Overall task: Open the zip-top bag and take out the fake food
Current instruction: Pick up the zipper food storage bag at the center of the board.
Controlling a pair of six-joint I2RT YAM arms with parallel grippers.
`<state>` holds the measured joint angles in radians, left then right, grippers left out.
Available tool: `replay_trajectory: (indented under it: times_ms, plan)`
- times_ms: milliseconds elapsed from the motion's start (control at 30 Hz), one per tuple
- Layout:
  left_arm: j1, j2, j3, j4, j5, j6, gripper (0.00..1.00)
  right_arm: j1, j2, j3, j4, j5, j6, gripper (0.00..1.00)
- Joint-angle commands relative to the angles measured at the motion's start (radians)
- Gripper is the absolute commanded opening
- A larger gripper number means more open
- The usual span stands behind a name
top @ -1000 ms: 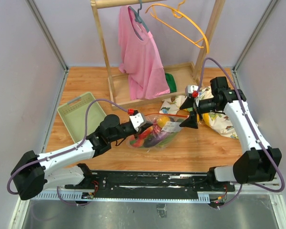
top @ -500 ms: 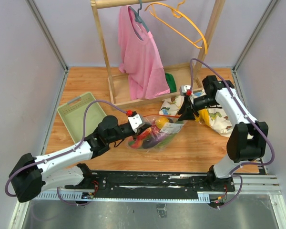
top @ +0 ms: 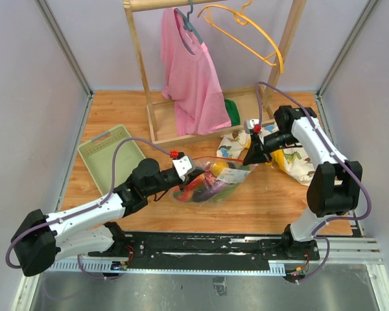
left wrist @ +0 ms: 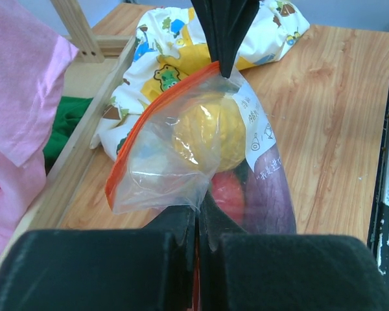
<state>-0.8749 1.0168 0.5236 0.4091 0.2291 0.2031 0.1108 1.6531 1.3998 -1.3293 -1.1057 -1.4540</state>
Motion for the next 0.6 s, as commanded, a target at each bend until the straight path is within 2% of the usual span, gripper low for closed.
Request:
replay_trajectory:
  times_ms: [0,33,200,300,433,567]
  plan:
    - [-0.011,-0.041,-0.016,0.058,-0.062,-0.053,0.08,-0.011,-0.045,0.061,-0.019,0.03,0.025,0.01]
    - [-0.011,-0.052,-0.016,0.06,-0.09,-0.078,0.21,-0.011,-0.056,0.077,-0.006,0.045,0.059,0.01]
    - [-0.01,-0.162,-0.002,-0.008,-0.224,-0.25,0.65,-0.011,-0.116,0.172,0.014,0.082,0.193,0.01]
    - [-0.01,-0.254,0.021,-0.098,-0.24,-0.339,0.84,-0.01,-0.152,0.215,0.021,0.084,0.266,0.01]
    - [-0.01,-0.331,0.108,-0.223,-0.223,-0.391,0.9,-0.006,-0.204,0.221,0.042,0.092,0.296,0.01]
    - [-0.01,-0.241,0.299,-0.376,-0.181,-0.4,0.91,0.023,-0.227,0.212,0.041,0.161,0.282,0.01]
